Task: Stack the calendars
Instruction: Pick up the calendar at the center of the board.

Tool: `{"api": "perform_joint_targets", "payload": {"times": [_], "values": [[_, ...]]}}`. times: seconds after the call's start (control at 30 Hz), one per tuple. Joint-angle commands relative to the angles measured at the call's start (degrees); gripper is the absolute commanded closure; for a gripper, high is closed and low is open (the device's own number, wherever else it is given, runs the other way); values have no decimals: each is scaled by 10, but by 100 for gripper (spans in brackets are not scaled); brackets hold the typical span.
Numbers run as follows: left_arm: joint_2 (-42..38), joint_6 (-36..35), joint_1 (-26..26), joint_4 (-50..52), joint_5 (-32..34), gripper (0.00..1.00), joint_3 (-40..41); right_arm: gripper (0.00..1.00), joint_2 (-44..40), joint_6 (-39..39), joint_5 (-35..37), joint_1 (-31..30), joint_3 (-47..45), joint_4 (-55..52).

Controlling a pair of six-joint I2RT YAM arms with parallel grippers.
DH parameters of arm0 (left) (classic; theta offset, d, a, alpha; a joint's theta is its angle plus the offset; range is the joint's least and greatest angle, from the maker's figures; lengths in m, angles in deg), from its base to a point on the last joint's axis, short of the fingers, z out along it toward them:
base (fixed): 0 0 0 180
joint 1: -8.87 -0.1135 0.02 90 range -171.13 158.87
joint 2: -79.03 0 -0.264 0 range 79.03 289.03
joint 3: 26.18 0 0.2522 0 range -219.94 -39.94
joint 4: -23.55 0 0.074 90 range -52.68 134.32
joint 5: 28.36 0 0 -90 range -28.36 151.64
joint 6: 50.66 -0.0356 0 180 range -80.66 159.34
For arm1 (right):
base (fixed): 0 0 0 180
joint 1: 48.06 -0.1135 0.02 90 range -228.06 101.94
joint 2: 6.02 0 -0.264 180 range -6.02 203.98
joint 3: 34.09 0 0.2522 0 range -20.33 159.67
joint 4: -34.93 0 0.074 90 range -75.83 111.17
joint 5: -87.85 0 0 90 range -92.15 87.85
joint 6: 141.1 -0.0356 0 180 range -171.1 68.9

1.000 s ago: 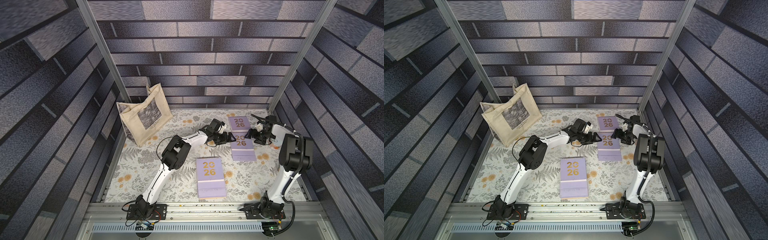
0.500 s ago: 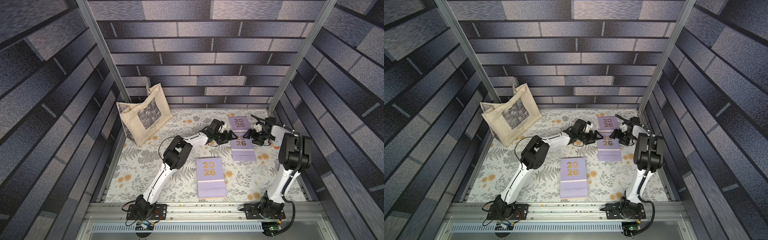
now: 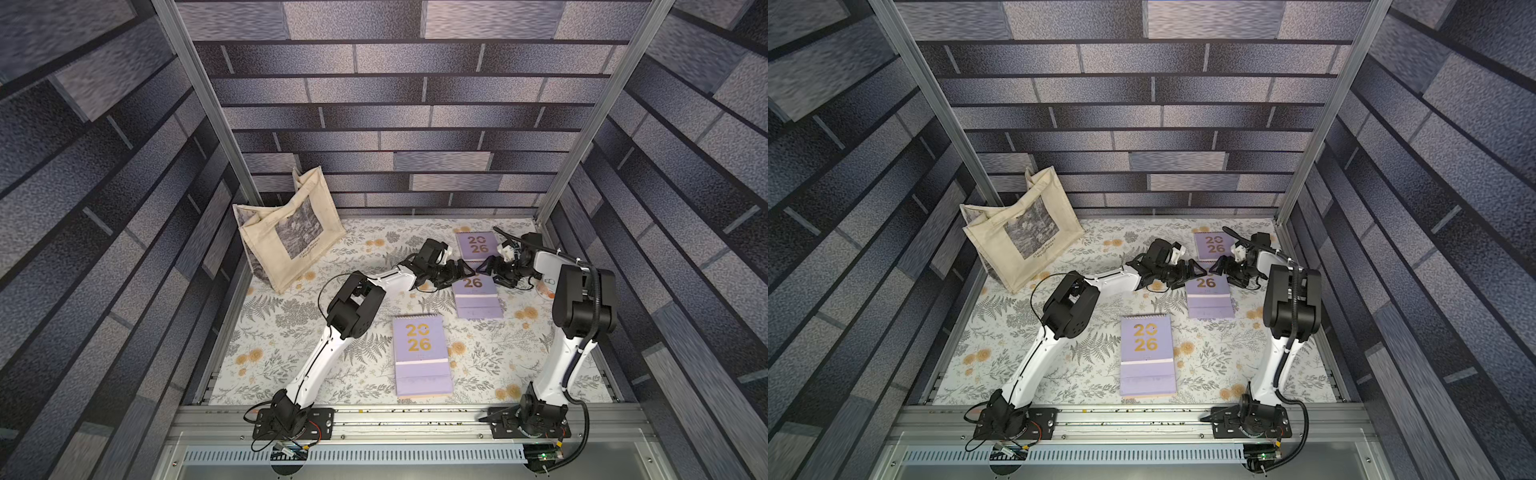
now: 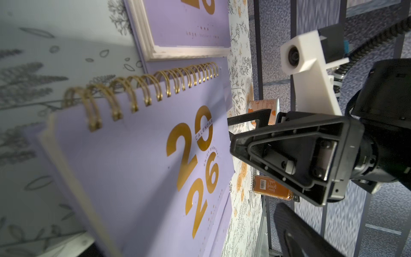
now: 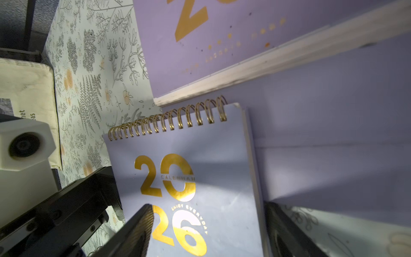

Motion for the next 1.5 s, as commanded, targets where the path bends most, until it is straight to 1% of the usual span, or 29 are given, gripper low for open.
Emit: {"api": "perform_joint_targets", "payload": {"times": [0.0, 0.07, 0.1, 0.17, 0.23, 0.3, 0.47, 0.57, 0.67, 0.73, 0.83, 0.93, 1.03, 1.07, 1.13, 1.2, 1.27, 1.3, 1.37, 1.4, 1.47], "values": [[7, 5, 1, -20, -5, 11, 10, 19, 31, -10, -4, -11, -12, -19], [3, 6, -1, -24, -6, 15, 17, 19, 30, -10, -1, -11, -14, -20], [1, 7, -3, -28, -6, 21, 21, 19, 30, -10, 1, -11, -15, -20], [-4, 8, -6, -35, -6, 36, 30, 19, 28, -7, 5, -11, -16, -23], [-11, 12, -9, -46, -6, 56, 43, 19, 27, -7, 7, -11, -18, -23], [-18, 20, -14, -62, -5, 70, 56, 19, 27, -8, 6, -11, -19, -21], [-30, 36, -25, -92, -5, 99, 74, 19, 25, -9, 6, -11, -19, -21], [-32, 36, -32, -100, -14, 100, 66, 19, 20, -7, 7, -11, -18, -23], [-35, 32, -46, -98, -43, 100, 41, 19, 13, -2, 8, -10, -15, -28], [-42, 27, -58, -94, -60, 100, 28, 19, -18, 2, 4, -10, -16, -30], [-67, -4, -83, -67, -88, 100, 15, 19, -58, 12, -18, -8, -18, -27], [-104, -42, -111, -30, -135, 100, 10, 19, -107, 27, -57, 0, -12, -29], [-151, -81, -144, 15, -227, 100, -2, 19, -161, 26, -109, 10, -11, -13], [-172, -99, -153, 38, -247, 100, 0, 19, -176, 26, -123, 11, -8, -10], [-215, -156, -172, 93, -275, 100, 4, 19, -198, 16, -157, 10, -8, 4], [-257, -232, -187, 181, -299, 100, 4, 19, -221, -4, -179, 10, -19, 31], [-292, -303, -196, 267, -327, 100, 0, 19, -239, -8, -187, 9, -29, 39], [-307, -341, -201, 315, -345, 98, -3, 19, -249, -8, -189, 7, -34, 41], [-335, -410, -209, 392, -371, 99, 0, 19, -265, -8, -196, 3, -42, 46], [-350, -436, -213, 416, -381, 100, 9, 19, -273, -15, -199, -1, -49, 51], [-382, -451, -222, 421, -395, 100, 47, 19, -289, -31, -205, -13, -64, 69]]}}
